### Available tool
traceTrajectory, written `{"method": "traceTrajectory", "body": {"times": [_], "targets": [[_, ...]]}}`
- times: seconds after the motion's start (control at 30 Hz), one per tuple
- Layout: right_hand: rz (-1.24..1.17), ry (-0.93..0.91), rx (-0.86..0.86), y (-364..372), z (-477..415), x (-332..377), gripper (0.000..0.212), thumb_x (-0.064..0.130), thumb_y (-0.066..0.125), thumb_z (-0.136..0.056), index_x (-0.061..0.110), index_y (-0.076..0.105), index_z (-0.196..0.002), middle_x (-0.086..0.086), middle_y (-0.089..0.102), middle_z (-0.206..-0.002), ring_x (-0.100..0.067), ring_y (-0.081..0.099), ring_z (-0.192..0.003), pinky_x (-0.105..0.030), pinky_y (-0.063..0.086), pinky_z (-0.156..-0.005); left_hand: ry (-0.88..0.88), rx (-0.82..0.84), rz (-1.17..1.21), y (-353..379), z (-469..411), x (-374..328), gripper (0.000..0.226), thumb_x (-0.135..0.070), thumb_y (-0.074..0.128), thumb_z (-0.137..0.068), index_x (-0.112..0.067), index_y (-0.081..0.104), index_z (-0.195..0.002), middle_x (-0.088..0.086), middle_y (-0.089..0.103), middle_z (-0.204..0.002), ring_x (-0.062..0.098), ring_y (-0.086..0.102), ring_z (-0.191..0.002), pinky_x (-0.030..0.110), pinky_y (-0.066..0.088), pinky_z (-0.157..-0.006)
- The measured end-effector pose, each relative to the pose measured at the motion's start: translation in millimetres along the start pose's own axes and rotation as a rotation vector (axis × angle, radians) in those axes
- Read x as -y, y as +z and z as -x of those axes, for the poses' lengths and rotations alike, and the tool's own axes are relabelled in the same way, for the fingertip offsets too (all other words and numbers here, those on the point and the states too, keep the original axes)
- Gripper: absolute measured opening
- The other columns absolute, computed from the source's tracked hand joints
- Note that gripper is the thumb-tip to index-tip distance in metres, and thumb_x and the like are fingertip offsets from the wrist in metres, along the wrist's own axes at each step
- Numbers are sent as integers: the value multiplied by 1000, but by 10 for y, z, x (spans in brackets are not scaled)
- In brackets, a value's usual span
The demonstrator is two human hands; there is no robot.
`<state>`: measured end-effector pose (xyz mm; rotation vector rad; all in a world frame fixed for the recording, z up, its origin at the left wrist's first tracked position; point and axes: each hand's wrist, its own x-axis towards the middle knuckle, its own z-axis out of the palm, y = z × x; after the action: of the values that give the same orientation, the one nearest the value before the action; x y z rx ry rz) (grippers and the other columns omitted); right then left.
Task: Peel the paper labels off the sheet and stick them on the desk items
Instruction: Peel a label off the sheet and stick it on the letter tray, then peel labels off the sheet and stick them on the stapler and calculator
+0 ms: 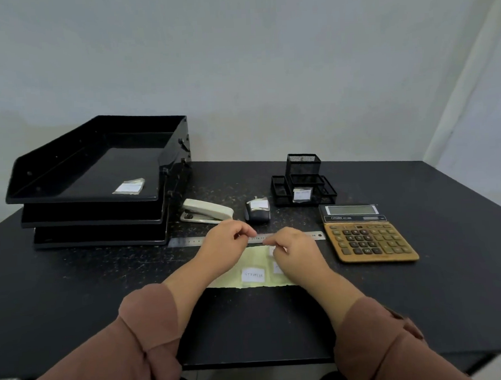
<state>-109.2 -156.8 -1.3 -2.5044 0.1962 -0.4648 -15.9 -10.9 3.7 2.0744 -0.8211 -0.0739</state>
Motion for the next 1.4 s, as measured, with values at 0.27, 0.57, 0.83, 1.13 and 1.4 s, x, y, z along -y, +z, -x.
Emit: {"method": "traceTrajectory", "body": {"times": [0.27, 0.57, 0.83, 1.13, 1.4], "targets": [[8, -42, 84, 12, 29, -91, 30, 3, 52, -80, 15, 70, -100, 1, 64, -102, -14, 51, -104, -15, 32, -85, 17, 52, 47, 23, 84, 132, 30, -8, 59, -86, -36, 66, -75, -10, 60, -85, 2, 53, -71, 13, 40, -65], [-72, 31, 142, -80, 35, -115, 41, -3, 46, -79, 18, 67, -108, 4, 61, -109, -8, 54, -103, -5, 34, -81, 175, 210, -189, 12, 163, 194, 25, -12, 58, -84, -28, 69, -100, -14, 56, -95, 6, 41, -95, 16, 29, -84], [-29, 18, 194, -58, 45, -109, 37, 3, 52, -80, 16, 65, -112, 2, 55, -113, -13, 48, -109, -17, 35, -88, 114, 335, -169, -65, 191, 119, 50, -2, 49, -76, -36, 66, -107, -15, 50, -105, 7, 35, -107, 22, 25, -95], [-13, 20, 216, -58, 39, -116, 39, 2, 52, -80, 17, 64, -114, 3, 53, -116, -12, 48, -110, -17, 35, -89, 124, 396, -223, -71, 207, 52, 46, -7, 50, -73, -47, 63, -90, -24, 44, -103, 2, 28, -104, 23, 16, -95], [-28, 23, 210, -59, 47, -106, 39, 1, 50, -78, 17, 66, -111, 4, 54, -112, -12, 49, -109, -19, 37, -89, 137, 420, -264, -68, 205, 78, 56, -9, 49, -76, -49, 57, -114, -24, 44, -109, 5, 29, -110, 25, 16, -101]]}}
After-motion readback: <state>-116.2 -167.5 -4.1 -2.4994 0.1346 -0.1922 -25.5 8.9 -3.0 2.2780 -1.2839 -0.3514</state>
